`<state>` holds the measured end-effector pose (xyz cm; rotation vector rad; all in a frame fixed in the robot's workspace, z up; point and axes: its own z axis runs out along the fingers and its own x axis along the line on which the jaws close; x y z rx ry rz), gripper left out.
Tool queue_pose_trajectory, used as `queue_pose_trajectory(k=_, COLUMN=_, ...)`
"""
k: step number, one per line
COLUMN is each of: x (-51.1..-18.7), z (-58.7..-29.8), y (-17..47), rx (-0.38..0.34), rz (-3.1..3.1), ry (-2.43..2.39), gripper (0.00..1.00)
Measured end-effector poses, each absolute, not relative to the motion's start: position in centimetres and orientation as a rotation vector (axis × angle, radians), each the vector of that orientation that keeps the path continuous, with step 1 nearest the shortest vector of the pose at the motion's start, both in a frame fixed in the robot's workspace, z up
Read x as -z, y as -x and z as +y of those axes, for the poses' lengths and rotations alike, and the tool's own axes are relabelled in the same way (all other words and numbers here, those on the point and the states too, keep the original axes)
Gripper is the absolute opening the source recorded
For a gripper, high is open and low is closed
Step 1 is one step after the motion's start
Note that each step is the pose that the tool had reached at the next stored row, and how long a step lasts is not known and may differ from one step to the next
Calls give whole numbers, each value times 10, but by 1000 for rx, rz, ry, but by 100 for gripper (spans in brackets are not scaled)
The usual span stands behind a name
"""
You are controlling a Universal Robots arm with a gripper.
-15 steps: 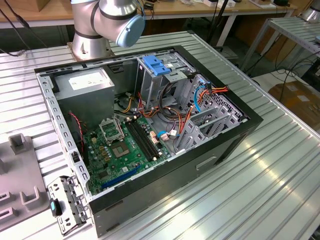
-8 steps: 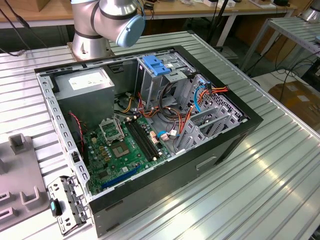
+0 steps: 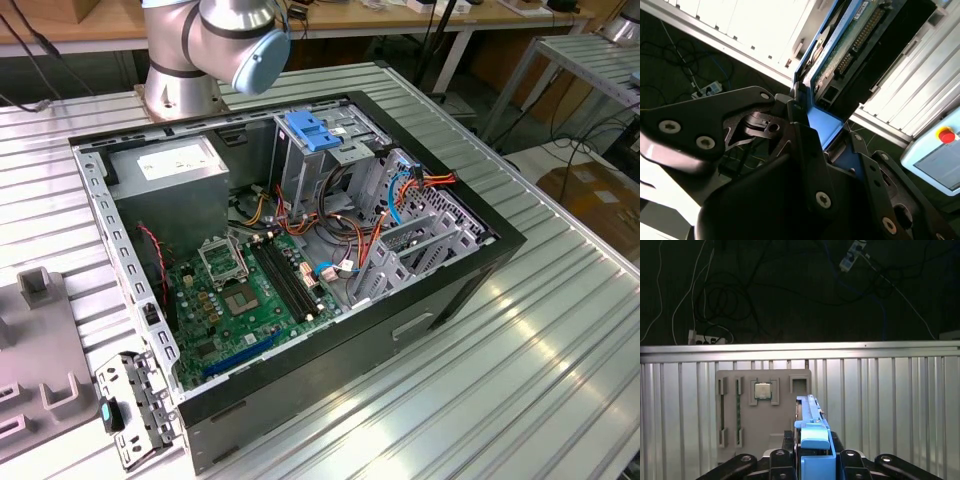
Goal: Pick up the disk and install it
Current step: 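Pick up the disk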
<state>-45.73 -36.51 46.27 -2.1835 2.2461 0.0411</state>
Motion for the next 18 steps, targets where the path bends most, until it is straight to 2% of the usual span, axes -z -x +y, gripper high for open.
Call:
queue_pose_trajectory(k=12, x=-463, z=-365, y=447, rx=-41, rz=2246, ry=2184, gripper=37)
queue_pose_trajectory(k=18, x=-481, z=-365, y=447, rx=-41, rz=2246, ry=2184, gripper=37)
